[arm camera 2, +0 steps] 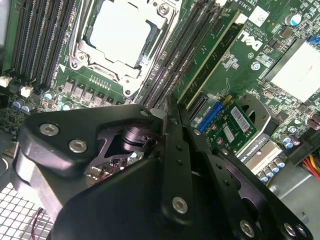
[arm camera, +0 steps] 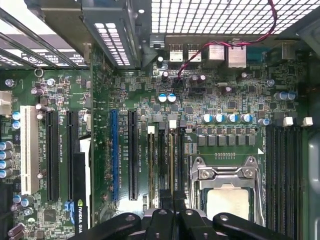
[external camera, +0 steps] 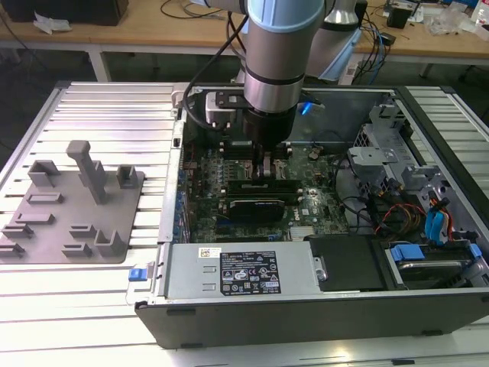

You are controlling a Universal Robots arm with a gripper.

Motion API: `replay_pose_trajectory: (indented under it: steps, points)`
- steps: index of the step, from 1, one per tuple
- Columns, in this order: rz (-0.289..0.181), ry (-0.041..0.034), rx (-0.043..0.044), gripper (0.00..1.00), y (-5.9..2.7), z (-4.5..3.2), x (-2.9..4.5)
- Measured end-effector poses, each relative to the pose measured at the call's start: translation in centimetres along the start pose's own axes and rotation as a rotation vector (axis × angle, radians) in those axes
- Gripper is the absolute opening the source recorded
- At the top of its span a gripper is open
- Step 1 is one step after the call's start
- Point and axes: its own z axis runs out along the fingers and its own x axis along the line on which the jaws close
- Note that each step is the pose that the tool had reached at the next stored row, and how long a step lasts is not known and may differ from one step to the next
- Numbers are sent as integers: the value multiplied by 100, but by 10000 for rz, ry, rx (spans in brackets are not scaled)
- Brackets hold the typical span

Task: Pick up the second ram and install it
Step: 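Insert the second ram into the second slot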

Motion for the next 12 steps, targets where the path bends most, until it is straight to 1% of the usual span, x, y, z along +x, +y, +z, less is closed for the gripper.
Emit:
replay_pose_trajectory:
  steps: [2,8,12]
  points:
    - [-2,0,6,9,13,11,-1]
    - [-11,-2,11,9,14,35,-4]
    - [-10,-1,11,9,14,38,-5]
